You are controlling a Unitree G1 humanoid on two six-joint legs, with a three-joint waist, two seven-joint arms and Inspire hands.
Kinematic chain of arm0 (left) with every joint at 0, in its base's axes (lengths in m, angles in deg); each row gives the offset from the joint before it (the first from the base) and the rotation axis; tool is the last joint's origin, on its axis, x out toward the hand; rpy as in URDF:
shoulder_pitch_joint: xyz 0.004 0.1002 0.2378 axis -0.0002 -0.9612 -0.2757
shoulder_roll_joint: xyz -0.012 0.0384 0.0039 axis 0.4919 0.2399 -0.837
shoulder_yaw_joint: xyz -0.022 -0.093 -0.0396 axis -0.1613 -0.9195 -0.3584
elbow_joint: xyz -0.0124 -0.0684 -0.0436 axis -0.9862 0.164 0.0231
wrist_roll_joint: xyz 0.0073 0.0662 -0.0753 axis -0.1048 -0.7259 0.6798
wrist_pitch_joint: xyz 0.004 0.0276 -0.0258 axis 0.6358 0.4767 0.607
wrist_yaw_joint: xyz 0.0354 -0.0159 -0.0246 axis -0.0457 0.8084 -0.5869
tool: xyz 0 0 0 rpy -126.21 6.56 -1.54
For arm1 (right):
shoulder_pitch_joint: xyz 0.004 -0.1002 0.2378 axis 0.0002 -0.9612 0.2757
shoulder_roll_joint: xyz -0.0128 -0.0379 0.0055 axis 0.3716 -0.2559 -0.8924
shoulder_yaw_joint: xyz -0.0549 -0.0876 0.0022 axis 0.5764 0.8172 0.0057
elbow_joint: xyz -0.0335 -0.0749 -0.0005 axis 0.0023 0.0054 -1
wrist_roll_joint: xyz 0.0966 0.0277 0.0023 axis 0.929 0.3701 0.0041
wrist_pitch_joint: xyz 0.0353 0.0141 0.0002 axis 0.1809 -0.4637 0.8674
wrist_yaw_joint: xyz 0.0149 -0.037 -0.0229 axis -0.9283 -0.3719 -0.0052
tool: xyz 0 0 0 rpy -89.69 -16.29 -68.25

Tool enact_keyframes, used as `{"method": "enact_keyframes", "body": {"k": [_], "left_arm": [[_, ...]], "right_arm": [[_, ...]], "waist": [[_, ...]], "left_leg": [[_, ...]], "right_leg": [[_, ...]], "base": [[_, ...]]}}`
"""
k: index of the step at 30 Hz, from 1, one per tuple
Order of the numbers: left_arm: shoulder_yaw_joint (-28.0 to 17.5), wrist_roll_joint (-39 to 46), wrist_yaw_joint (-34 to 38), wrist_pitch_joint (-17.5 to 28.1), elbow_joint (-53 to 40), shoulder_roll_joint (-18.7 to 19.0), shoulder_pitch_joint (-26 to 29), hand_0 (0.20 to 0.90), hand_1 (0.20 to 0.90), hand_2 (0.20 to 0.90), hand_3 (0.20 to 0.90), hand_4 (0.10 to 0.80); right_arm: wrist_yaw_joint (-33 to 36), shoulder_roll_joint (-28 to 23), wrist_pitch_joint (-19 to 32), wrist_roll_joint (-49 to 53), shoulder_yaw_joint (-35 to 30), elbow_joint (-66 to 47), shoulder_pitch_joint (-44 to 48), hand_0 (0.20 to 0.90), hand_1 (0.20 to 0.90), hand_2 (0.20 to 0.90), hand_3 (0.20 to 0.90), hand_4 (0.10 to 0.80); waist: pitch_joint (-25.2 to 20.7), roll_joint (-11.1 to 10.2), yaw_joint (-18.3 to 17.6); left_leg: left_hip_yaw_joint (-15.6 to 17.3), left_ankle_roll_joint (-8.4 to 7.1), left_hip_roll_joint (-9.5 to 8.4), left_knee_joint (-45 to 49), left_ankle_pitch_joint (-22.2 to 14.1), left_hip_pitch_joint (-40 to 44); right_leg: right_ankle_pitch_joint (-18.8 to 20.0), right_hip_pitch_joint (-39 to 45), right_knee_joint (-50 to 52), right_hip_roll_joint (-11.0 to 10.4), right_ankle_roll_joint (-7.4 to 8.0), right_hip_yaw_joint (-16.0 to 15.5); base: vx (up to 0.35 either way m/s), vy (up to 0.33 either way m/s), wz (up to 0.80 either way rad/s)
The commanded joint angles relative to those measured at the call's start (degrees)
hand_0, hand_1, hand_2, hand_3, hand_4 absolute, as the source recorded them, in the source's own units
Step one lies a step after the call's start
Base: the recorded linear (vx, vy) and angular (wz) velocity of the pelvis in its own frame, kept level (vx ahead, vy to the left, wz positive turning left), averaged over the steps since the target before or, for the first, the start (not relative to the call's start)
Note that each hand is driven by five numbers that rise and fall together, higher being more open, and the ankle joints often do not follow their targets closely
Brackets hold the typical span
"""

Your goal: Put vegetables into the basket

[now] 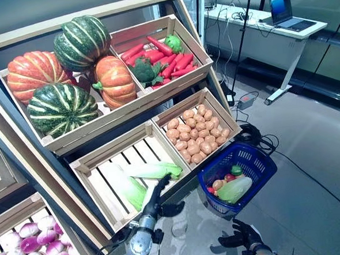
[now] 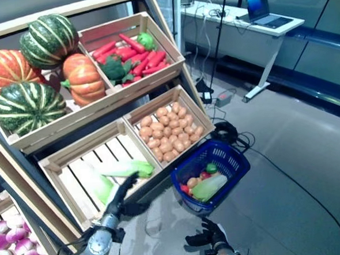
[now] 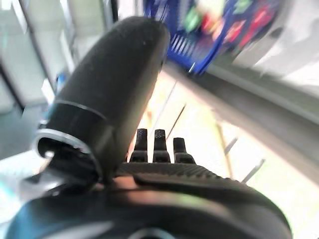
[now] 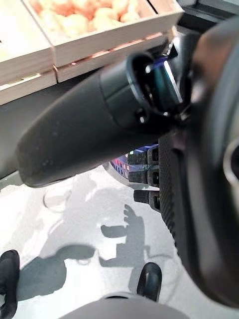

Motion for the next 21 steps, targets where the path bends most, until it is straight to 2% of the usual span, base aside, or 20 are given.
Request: {"method": "enact_keyframes", "body": {"k": [1, 5, 10, 12, 14, 19, 20, 21], "left_arm": [[-4.1, 5.91, 5.99, 6.66, -4.24, 0.9, 7.63, 0.9, 0.9, 0.9, 0.9, 0.8], [-6.17, 8.4, 12.63, 4.88, -1.63, -0.86, 10.9, 0.9, 0.9, 0.9, 0.9, 0.8], [-6.84, 6.94, 21.98, 2.58, -1.26, -1.01, 19.58, 0.9, 0.9, 0.9, 0.9, 0.8], [-7.4, 7.29, 27.41, 1.83, 0.09, -0.17, 25.29, 0.9, 0.9, 0.9, 0.9, 0.8], [-9.29, 10.65, 30.63, 0.54, 1.18, 1.63, 28.85, 0.9, 0.9, 0.9, 0.9, 0.8], [-13.66, 16.77, 34.7, -3.42, 3.62, 4.19, 35.8, 0.9, 0.9, 0.9, 0.9, 0.8], [-14.35, 18.97, 36.05, -4.82, 4.62, 5.35, 38.94, 0.9, 0.9, 0.9, 0.9, 0.8], [-14.53, 19.55, 36.18, -4.86, 4.81, 5.51, 39.49, 0.9, 0.9, 0.9, 0.9, 0.8]], "right_arm": [[1.95, 0.57, 5.6, 0.77, -1.08, -9.69, 3.78, 0.9, 0.9, 0.9, 0.9, 0.8], [2.97, -0.79, 10.77, 0.01, -0.31, -15.74, 5.27, 0.9, 0.9, 0.9, 0.9, 0.8], [4.82, -3.4, 16.28, 2.32, 0.25, -22.02, 12.45, 0.9, 0.9, 0.9, 0.9, 0.8], [6.58, -4.52, 16.45, 3.73, 0.32, -25.51, 16.92, 0.9, 0.9, 0.9, 0.9, 0.8], [7.29, -5.51, 15.89, 4.56, 0.81, -28.01, 18.99, 0.9, 0.9, 0.9, 0.9, 0.8], [7.75, -7.07, 14.18, 5.91, 1.19, -30.67, 21.69, 0.9, 0.9, 0.9, 0.9, 0.8], [7.8, -7.61, 13.59, 7.39, 1.24, -30.58, 22.71, 0.9, 0.9, 0.9, 0.9, 0.8], [7.84, -7.68, 13.38, 7.68, 1.21, -30.52, 22.91, 0.9, 0.9, 0.9, 0.9, 0.8]], "waist": [[3.41, -0.74, 0.84], [5.14, -0.45, 0.44], [11.62, -0.32, 0.05], [16.15, -1.02, -0.89], [18.12, -1.91, -1.57], [20.31, -3.75, -2.28], [21.04, -4.22, -2.32], [21.13, -4.3, -2.34]], "left_leg": [[-1.29, 1.47, -0.81, 0.05, -2.73, 0.11], [-1.75, 1.34, -0.65, 0.05, -2.02, -1.55], [-3.44, 1.08, -0.02, 3.73, -0.9, -8.85], [-4.21, 0.25, 0.72, 10.35, -1.41, -15.69], [-4.19, 0.03, 1.24, 15.12, -2.17, -20.64], [-4.97, 0.24, 2.08, 25.55, -5.21, -30.33], [-6.27, 0.19, 2.24, 29.16, -6.37, -33.69], [-6.37, 0.22, 2.31, 29.88, -6.66, -34.36]], "right_leg": [[1.41, -1.35, 0.62, 1.01, -5.68, 0.39], [1.41, -3.8, 1.71, 0.65, -5.82, 0.65], [-1.13, -12.85, 9.73, -0.06, -6.9, 2.25], [-2.05, -19.77, 15.72, -0.9, -7.07, 3.31], [-2.93, -25.01, 20.04, -1.2, -7.3, 4.67], [-6.52, -34.95, 30.82, -2.25, -7.82, 6.85], [-7.96, -37.84, 34.62, -2.67, -7.97, 7.78], [-8.32, -38.48, 35.49, -2.83, -7.98, 7.88]], "base": [[0.041, 0.031, 0.0], [-0.023, 0.059, -0.01], [-0.222, 0.057, -0.01], [-0.329, 0.032, 0.05], [-0.219, 0.047, -0.05], [-0.152, 0.033, -0.11], [-0.114, 0.037, -0.05], [-0.108, 0.021, -0.01]]}}
